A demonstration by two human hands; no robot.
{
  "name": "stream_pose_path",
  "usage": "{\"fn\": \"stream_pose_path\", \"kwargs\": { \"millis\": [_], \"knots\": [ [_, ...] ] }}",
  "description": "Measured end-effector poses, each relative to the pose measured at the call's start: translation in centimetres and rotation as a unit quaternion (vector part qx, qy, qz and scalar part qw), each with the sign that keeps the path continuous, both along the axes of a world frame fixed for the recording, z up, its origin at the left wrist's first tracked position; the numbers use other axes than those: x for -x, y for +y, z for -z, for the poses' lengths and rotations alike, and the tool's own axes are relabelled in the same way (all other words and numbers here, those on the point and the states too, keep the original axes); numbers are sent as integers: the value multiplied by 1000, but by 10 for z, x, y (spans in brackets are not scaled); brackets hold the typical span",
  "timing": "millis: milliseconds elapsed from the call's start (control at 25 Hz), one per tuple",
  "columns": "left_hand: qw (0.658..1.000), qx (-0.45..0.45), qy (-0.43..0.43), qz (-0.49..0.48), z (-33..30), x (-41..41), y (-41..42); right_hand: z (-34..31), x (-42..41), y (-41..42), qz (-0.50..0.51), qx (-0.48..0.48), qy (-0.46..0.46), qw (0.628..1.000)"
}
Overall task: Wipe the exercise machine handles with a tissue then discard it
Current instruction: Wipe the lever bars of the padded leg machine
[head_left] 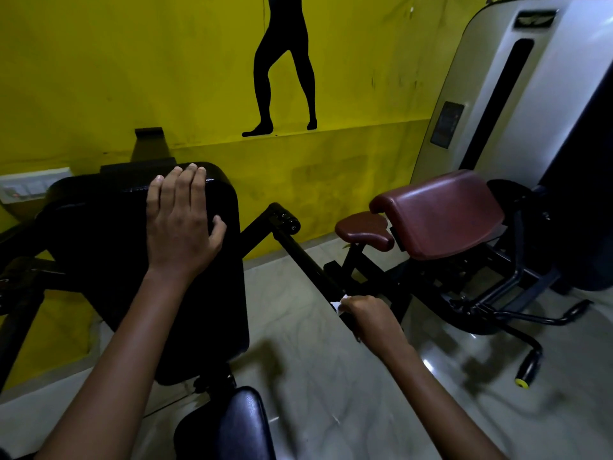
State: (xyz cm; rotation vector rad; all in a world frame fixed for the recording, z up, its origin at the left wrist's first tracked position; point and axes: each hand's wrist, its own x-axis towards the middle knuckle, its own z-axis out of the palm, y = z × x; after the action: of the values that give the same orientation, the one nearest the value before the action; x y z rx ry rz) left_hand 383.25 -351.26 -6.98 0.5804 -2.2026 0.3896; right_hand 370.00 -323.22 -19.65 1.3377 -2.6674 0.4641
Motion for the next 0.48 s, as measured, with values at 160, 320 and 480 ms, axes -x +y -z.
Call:
{"fn": "stream_pose_path", "kwargs": {
  "millis": [160,320,480],
  "knots": [
    [1000,-5,-2,2,-1,0,1,0,-2,7,6,4,10,1000],
    [1000,-8,-5,4,-2,-1,3,1,-5,17,7,-33,-19,999],
    [1000,-10,-5,1,-2,-1,4,-17,-1,26,13,-21,-61,998]
  ]
}}
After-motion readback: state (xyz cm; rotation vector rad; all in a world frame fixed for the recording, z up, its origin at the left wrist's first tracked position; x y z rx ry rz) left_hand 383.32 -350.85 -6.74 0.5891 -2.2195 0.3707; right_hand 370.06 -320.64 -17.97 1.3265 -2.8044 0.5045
